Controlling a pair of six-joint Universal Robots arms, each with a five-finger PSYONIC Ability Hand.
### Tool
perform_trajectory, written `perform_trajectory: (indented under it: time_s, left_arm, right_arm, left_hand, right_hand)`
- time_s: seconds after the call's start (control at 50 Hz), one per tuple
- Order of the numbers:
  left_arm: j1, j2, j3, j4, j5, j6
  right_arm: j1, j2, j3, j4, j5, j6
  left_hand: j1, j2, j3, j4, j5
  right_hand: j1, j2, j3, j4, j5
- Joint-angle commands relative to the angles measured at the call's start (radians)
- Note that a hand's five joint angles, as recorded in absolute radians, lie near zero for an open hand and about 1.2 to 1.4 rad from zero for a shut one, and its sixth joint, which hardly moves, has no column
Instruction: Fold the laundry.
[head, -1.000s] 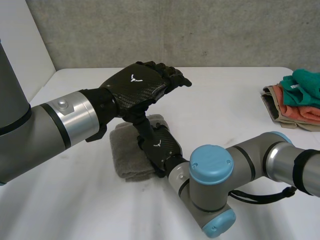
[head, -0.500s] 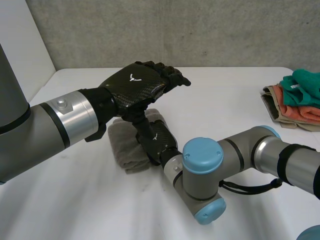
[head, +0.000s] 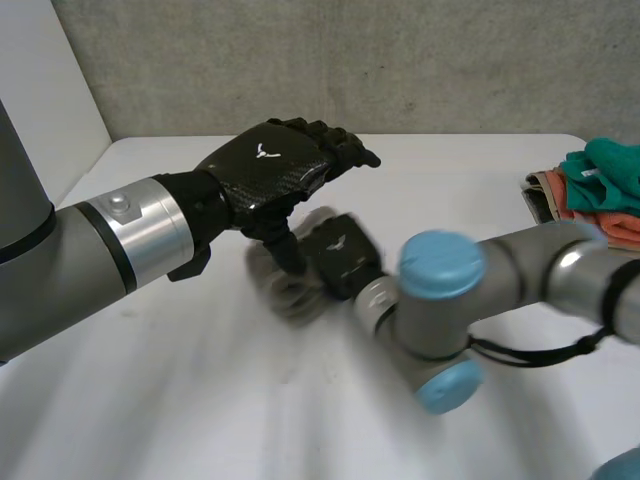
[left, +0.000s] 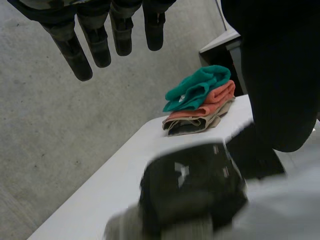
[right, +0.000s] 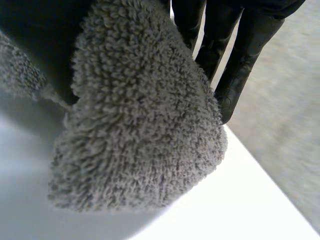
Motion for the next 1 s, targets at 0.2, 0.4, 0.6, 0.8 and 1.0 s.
perform_trajectory:
  time_s: [0.2,0.4,0.6,0.8,1.0]
  left_arm:
    - [0.003,0.024,-0.001,0.004,0.000,-0.010]
    - [0.001,0.024,-0.007,0.006,0.000,-0.016]
    - [-0.005,0.023,-0.011,0.006,0.000,-0.016]
    - [-0.006,0.020,-0.015,0.011,0.000,-0.016]
    - [-0.006,0.018,-0.018,0.015,-0.002,-0.016]
  right_arm:
    - [-0.382,-0.152,0.068,-0.219,-0.336,-0.138]
    - [-0.555,-0.190,-0.144,-0.413,-0.348,0.116]
    - [-0.781,-0.160,-0.204,-0.554,-0.394,0.300]
    - [-0.941,0.015,-0.161,-0.574,-0.523,0.324]
    - [-1.059,0.095,-0.052,-0.574,-0.653,0.299]
  left_hand:
    - [-0.019,-0.030,-0.037,-0.029,-0.047]
    - [-0.019,-0.030,-0.037,-0.029,-0.047]
    - [-0.019,-0.030,-0.037,-0.029,-0.047]
    - [-0.019,-0.030,-0.037,-0.029,-0.047]
    - [-0.019,-0.030,-0.037,-0.029,-0.047]
  right_hand:
    - [0.507,0.249,0.287,0.222,0.318]
    - [0.507,0.249,0.287,0.222,0.318]
    - [0.507,0.249,0.287,0.222,0.318]
    - [0.507,0.249,0.287,0.222,0.318]
    - [0.507,0.249,0.287,0.222,0.318]
